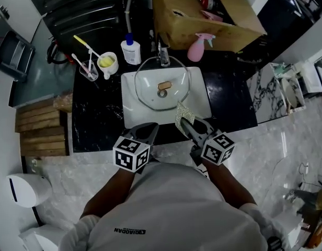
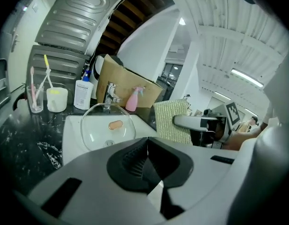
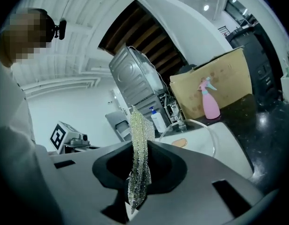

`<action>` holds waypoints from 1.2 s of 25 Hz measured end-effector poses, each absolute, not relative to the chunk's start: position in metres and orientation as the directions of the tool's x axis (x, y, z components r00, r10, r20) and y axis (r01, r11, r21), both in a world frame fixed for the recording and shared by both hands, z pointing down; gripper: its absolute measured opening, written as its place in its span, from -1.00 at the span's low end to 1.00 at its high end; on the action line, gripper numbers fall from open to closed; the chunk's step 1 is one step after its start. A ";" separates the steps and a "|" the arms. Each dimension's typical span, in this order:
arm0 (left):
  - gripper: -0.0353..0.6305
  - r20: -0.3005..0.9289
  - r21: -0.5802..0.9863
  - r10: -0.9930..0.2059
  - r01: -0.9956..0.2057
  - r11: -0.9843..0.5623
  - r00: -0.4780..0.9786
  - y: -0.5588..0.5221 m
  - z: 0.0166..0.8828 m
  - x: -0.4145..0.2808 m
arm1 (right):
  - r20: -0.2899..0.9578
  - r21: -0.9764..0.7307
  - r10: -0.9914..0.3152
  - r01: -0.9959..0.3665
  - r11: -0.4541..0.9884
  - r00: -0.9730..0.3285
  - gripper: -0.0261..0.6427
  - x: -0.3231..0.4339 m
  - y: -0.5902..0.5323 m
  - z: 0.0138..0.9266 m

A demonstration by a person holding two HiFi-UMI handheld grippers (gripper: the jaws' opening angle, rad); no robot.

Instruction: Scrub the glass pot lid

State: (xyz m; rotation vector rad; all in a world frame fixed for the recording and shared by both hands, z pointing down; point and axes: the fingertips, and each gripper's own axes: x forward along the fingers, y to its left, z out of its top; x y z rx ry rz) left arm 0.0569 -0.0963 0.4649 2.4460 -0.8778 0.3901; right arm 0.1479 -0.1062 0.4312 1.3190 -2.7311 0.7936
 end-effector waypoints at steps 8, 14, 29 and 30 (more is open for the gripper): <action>-0.85 0.369 0.341 -0.640 -0.739 -0.581 0.674 -0.042 0.441 0.098 | 0.176 -0.405 -0.707 -0.704 0.583 -0.686 -0.67 0.209 -0.049 0.413; -0.85 0.409 0.343 -0.621 -0.743 -0.575 0.669 0.042 0.464 0.151 | 0.189 -0.371 -0.660 -0.675 0.637 -0.727 -0.68 0.227 0.011 0.418; -0.85 0.362 0.255 -0.699 -0.787 -0.562 0.617 0.074 0.431 0.138 | 0.205 -0.313 -0.632 -0.662 0.681 -0.748 -0.68 0.203 0.067 0.415; -0.85 0.361 0.256 -0.698 -0.785 -0.564 0.619 0.071 0.428 0.133 | 0.209 -0.322 -0.634 -0.665 0.674 -0.744 -0.68 0.198 0.066 0.415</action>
